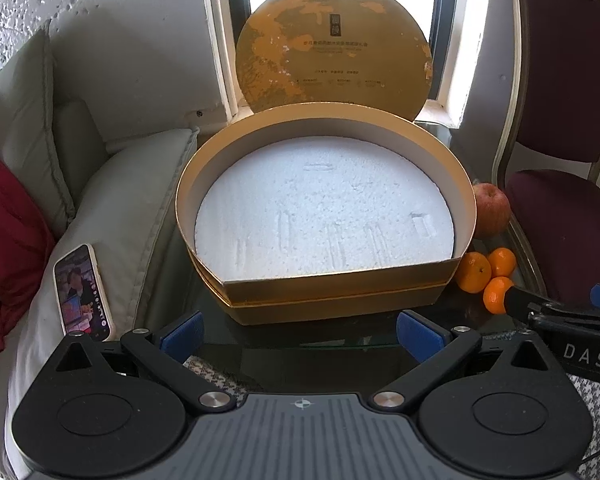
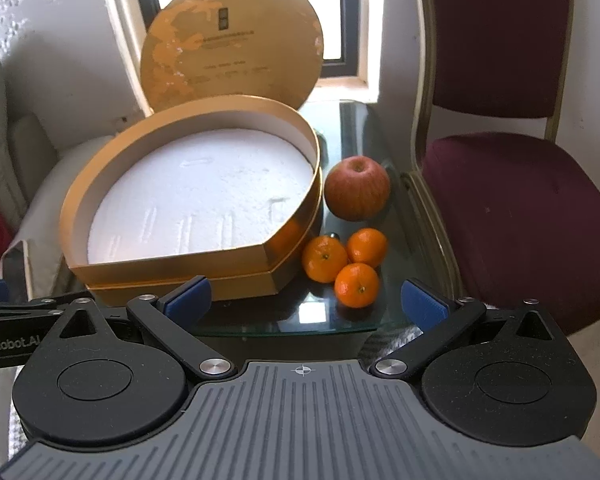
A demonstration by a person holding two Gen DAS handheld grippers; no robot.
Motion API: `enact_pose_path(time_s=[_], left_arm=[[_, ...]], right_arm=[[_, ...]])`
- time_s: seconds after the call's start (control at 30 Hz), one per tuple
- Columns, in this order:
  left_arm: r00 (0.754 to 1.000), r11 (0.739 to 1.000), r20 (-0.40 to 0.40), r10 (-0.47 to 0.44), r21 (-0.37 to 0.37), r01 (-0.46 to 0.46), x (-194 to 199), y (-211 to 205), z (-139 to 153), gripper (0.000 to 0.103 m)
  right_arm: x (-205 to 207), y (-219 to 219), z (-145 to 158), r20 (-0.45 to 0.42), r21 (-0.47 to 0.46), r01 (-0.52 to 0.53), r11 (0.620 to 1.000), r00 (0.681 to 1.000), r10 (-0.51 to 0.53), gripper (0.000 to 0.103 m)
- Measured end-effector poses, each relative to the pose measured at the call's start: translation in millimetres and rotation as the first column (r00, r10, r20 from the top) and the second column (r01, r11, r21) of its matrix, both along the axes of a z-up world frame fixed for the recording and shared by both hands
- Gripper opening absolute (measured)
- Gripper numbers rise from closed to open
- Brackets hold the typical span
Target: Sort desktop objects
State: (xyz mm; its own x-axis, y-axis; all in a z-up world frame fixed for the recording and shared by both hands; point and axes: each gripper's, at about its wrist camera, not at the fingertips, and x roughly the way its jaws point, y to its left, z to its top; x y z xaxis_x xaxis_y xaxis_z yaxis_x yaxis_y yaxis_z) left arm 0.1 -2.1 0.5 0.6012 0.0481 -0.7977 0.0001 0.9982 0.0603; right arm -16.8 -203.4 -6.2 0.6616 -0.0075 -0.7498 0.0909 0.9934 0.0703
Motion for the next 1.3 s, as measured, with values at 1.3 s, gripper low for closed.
enact_pose_path(time_s=[1.3], left_arm=[[1.000,1.000,-0.009,0.001,0.008,-0.001,7.5,-2.2,-8.2,0.103]], right_arm=[[4.7,-3.7,-1.3,-0.021,-0.007,-0.007,1.000,1.000,0.007,0.103]])
